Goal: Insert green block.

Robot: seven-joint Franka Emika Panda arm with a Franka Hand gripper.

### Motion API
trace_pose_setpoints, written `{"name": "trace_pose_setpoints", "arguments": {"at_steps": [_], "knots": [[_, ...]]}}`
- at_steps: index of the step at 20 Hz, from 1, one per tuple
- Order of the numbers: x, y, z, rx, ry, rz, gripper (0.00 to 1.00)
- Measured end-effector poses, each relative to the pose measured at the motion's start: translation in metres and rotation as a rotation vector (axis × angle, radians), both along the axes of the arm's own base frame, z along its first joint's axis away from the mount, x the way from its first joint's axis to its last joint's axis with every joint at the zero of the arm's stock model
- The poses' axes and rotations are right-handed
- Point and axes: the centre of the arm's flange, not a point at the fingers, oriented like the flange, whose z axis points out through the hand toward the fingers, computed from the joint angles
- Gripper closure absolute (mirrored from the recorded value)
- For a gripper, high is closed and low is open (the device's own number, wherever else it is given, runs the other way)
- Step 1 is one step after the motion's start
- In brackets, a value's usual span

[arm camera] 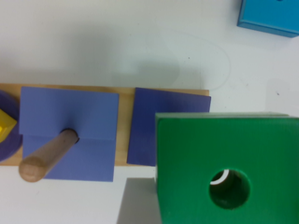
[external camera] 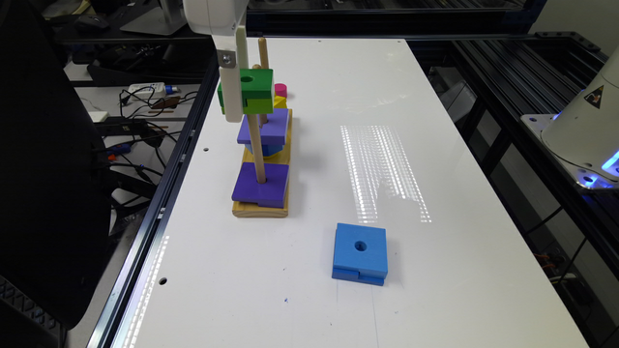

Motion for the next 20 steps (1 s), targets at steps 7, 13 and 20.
{"name": "trace_pose_setpoints", "arguments": {"at_steps": [7,13,20], "knots": [[-0.0001,-0.0001,-0.0057,0.000,0.007,0.000,1.00],[-0.0001,-0.0001,-0.0057,0.000,0.007,0.000,1.00],[0.0005,-0.0001,-0.0112,0.000,0.012,0.000,1.00]]}}
